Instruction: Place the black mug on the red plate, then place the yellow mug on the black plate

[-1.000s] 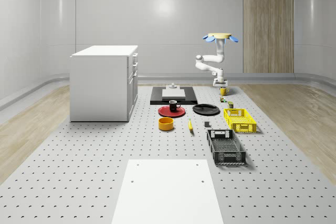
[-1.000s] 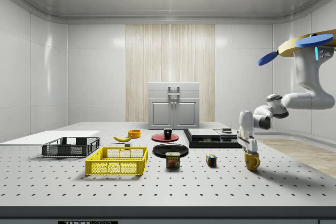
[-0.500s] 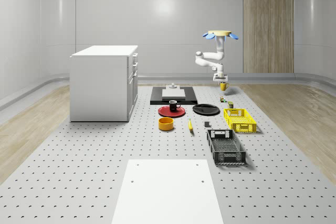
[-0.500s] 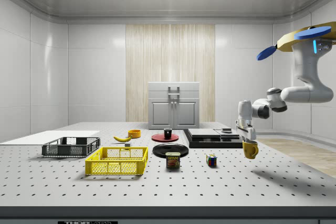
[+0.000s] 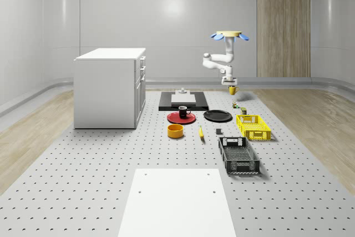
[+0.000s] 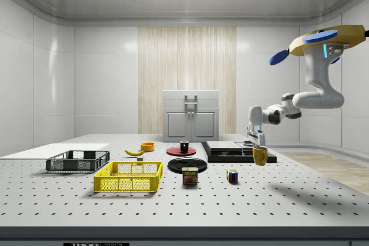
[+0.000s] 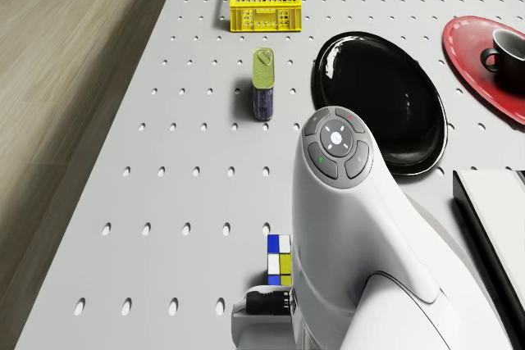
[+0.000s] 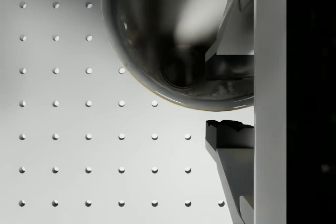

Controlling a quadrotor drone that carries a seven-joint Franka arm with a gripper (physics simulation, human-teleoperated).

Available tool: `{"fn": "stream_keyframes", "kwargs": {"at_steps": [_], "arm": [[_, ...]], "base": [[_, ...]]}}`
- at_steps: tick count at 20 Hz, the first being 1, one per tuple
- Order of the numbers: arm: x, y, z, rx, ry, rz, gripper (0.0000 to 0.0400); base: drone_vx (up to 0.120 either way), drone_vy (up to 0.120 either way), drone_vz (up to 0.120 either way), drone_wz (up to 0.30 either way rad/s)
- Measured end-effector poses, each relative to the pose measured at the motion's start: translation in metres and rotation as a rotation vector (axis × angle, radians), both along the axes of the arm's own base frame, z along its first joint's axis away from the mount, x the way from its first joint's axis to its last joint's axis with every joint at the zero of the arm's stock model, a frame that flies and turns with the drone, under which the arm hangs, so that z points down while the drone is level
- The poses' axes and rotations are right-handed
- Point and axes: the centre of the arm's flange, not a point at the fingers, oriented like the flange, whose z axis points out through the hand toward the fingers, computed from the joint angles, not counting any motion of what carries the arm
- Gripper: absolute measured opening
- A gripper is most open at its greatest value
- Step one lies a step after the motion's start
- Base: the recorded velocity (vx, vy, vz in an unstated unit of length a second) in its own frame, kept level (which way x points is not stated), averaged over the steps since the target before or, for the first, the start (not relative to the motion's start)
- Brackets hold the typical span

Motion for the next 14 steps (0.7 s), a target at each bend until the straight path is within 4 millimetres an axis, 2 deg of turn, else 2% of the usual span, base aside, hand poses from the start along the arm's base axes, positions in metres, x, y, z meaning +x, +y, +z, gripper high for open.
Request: {"fn": "stream_keyframes", "kwargs": {"at_steps": [14], "arm": [[0.0,0.0,-0.0006,0.001,0.0,0.0,0.0108]], "base": [[0.12,-0.12,0.0,0.0]]}}
